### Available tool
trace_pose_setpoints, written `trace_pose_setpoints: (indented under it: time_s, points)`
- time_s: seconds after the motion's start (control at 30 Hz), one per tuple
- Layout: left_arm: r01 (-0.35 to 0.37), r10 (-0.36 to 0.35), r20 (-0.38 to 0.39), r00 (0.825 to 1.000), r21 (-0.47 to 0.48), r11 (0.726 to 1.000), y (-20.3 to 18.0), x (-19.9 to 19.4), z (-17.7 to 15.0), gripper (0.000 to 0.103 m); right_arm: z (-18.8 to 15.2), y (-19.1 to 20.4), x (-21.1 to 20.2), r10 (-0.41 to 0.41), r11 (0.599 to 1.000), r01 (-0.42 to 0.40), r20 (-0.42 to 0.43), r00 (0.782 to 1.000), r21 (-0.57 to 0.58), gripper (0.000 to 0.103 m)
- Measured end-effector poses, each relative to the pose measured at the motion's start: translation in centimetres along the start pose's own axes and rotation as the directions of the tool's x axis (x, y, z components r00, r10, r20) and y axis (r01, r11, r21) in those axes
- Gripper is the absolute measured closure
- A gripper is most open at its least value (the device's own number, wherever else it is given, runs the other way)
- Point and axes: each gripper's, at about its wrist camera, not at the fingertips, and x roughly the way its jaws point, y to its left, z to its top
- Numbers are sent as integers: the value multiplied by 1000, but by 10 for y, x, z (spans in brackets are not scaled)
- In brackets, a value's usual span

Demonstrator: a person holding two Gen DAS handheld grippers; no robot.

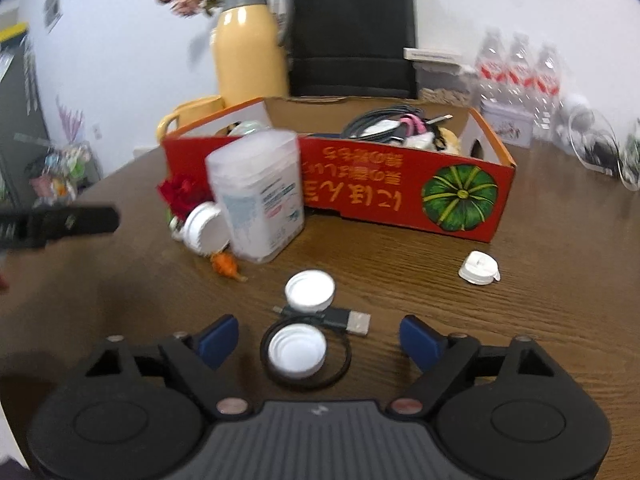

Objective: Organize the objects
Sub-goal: 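Grasp the black USB cable with the right tool while the left tool grasps a white round brush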

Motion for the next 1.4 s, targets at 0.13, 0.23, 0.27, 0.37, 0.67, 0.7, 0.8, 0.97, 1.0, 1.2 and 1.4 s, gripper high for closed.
trace_pose_setpoints:
  time_s: [0.13,0.23,0.27,0.37,0.67,0.7,0.8,0.97,1.0,1.2,1.4]
  points:
    - [-5,5,-5,1000,-4,1000,1,1,0,0,5,-6,0,-25,1000,25,6,1000,8,40]
    - [-5,5,-5,1000,-6,1000,2,1,-1,0,7,-9,5,-20,1000,20,-8,1000,14,52]
    - [-6,6,-6,1000,-7,1000,2,1,-1,0,6,-9,6,-13,1000,13,-8,1000,15,52]
    - [-9,9,-8,1000,-11,1000,3,1,-1,0,5,-11,6,19,1000,-19,-4,1000,25,63]
    - [-5,5,-14,1000,-8,1000,2,1,-2,0,2,-7,-3,39,999,-40,38,999,22,75]
    - [-5,4,-15,1000,-6,1000,1,2,-3,0,3,-8,-5,41,999,-42,45,998,25,75]
    - [2,-1,-18,1000,3,1000,-4,4,-2,0,4,-10,-10,44,998,-46,65,997,35,75]
    - [19,-19,-23,1000,25,999,-18,14,-2,0,9,-14,-20,40,998,-45,104,994,43,75]
    - [23,-22,-22,1000,29,999,-21,17,-1,0,10,-15,-22,38,998,-43,109,993,44,75]
    - [20,-20,1,1000,71,997,-43,33,-2,8,16,-19,-27,28,999,-34,132,991,42,75]
    - [41,-44,18,999,150,988,-59,46,-3,45,19,-19,-28,28,999,-34,145,989,41,75]
